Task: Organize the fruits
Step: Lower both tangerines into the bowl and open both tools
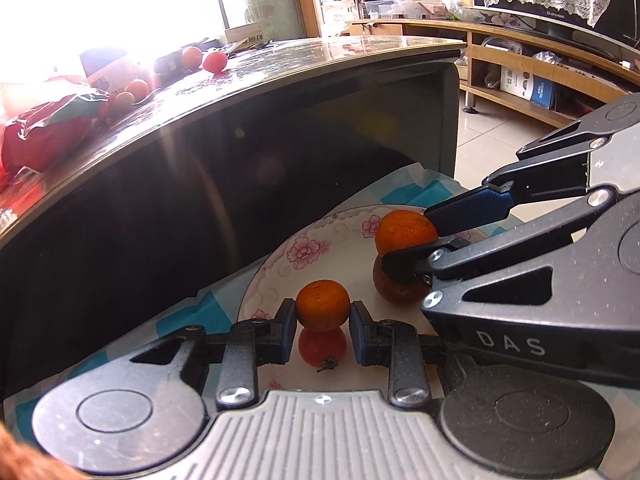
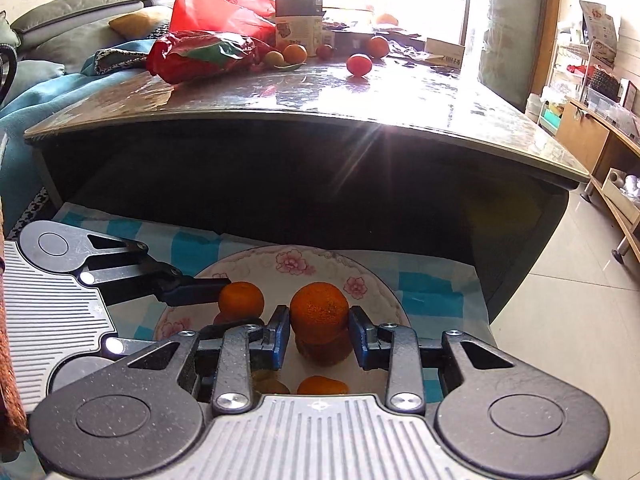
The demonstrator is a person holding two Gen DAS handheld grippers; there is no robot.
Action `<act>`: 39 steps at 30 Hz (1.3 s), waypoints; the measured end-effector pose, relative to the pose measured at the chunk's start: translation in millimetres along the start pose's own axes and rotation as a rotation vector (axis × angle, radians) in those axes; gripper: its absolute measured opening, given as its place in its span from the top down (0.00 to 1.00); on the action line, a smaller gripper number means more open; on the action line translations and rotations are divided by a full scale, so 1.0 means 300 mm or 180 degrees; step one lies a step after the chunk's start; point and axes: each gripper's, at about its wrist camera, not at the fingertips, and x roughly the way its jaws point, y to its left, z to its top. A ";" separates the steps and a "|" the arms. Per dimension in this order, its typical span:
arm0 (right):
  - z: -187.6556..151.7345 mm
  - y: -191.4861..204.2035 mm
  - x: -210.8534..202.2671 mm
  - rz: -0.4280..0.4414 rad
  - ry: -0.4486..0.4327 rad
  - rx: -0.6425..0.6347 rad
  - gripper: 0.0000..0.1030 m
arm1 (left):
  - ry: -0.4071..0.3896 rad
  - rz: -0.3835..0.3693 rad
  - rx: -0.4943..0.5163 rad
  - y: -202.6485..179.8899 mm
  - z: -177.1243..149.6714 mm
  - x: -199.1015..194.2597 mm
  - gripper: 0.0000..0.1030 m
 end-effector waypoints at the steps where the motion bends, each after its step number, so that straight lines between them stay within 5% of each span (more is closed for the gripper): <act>1: 0.000 0.001 0.000 0.0003 0.0000 -0.0020 0.74 | -0.0005 -0.0009 0.0001 0.003 -0.001 0.001 0.63; 29: -0.018 0.004 0.002 0.0209 0.0163 -0.0059 0.63 | 0.0019 -0.0027 0.0043 0.001 -0.046 -0.038 0.63; 39: -0.010 -0.042 -0.040 0.0317 0.0154 0.0269 0.60 | 0.0017 0.0005 -0.0010 0.017 -0.061 -0.077 0.63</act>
